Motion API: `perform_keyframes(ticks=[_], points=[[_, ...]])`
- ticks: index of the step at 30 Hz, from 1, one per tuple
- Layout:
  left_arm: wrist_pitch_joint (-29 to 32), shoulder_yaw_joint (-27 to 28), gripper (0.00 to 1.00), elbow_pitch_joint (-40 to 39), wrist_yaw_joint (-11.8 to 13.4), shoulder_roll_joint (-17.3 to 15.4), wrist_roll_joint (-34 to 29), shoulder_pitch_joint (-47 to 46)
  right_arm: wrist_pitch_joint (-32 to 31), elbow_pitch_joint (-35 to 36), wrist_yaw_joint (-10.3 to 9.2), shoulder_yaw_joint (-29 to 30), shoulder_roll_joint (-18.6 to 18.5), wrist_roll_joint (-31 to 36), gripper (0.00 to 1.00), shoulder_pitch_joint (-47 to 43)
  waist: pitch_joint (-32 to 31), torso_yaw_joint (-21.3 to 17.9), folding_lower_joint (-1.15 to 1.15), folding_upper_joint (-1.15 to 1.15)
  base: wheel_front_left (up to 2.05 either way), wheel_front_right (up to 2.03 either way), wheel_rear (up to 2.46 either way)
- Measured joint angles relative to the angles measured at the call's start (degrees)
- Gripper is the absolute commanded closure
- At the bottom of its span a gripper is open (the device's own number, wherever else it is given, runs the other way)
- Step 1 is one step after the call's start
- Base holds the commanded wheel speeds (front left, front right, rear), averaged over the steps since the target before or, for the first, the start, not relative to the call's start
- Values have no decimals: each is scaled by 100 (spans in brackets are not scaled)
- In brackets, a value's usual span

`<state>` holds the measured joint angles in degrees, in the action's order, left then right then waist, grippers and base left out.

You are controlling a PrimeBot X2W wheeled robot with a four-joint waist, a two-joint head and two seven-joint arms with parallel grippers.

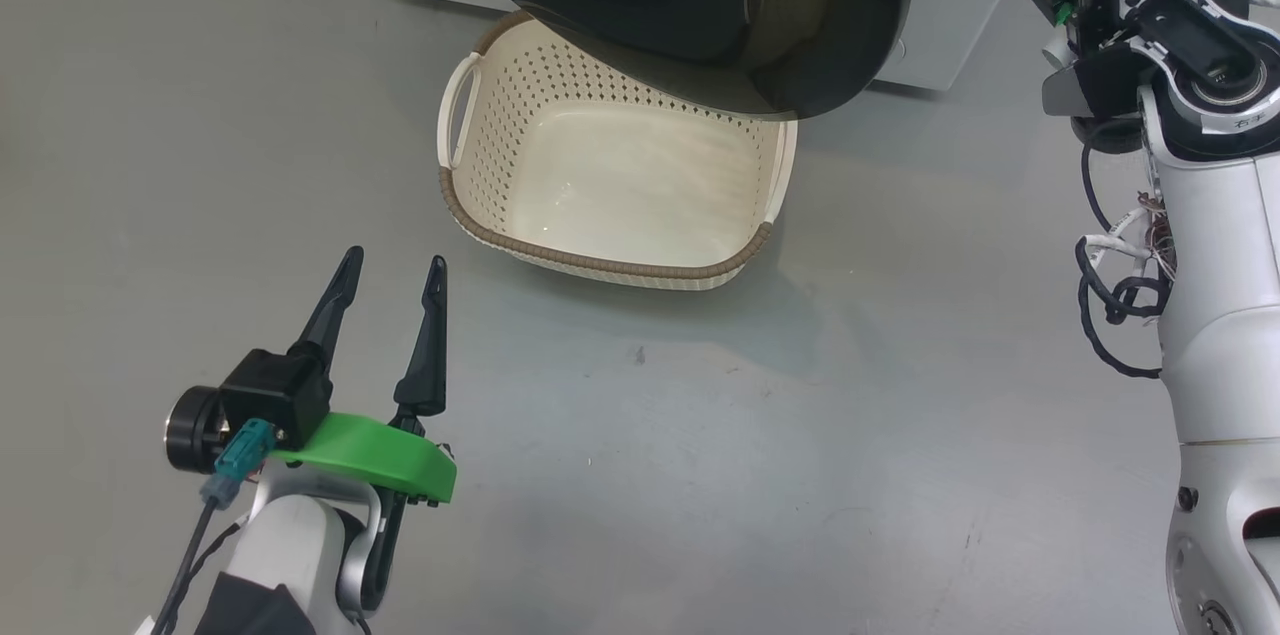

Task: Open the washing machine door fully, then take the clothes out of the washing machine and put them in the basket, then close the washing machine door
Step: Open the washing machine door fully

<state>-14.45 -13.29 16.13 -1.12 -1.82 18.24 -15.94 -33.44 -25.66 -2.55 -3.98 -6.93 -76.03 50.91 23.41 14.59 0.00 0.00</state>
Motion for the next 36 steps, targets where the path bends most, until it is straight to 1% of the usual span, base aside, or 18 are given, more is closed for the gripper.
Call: perform_keyframes(ticks=[3,10,11,13,14,22,26,27,32,36], points=[[0,-10,0,3,14,0,0,-10,-179,-25,-64,-11,13,-122,100,55,22,22,0,0,0,0,0],[0,-46,0,7,40,1,32,-48,-492,-65,-125,-16,88,-370,100,200,67,62,0,0,0,0,0],[0,-48,0,5,41,2,32,-58,-541,-69,-168,-21,97,-396,100,212,71,65,0,0,0,0,0],[0,-58,0,7,55,2,33,-73,-626,-99,-174,-38,100,-427,100,230,79,71,0,0,0,0,0],[0,-67,0,7,58,3,33,-81,-672,-109,-216,-49,99,-439,100,238,82,73,0,0,0,0,0],[0,-105,0,8,88,8,40,-114,-970,-212,-318,-58,104,-580,100,263,82,86,0,0,0,0,0],[0,-118,0,13,90,9,41,-116,-1082,-272,-332,-62,116,-712,100,259,58,87,0,0,0,0,0],[0,-123,0,18,91,9,41,-118,-1121,-288,-364,-55,116,-751,100,258,49,87,0,0,0,0,0],[0,-164,0,74,132,11,41,-119,-1308,-388,-367,-34,145,-937,100,154,-46,97,0,0,0,0,0],[0,-227,0,138,132,14,42,-120,-1327,-424,-367,-25,149,-973,100,16,-124,116,0,0,0,0,0]])
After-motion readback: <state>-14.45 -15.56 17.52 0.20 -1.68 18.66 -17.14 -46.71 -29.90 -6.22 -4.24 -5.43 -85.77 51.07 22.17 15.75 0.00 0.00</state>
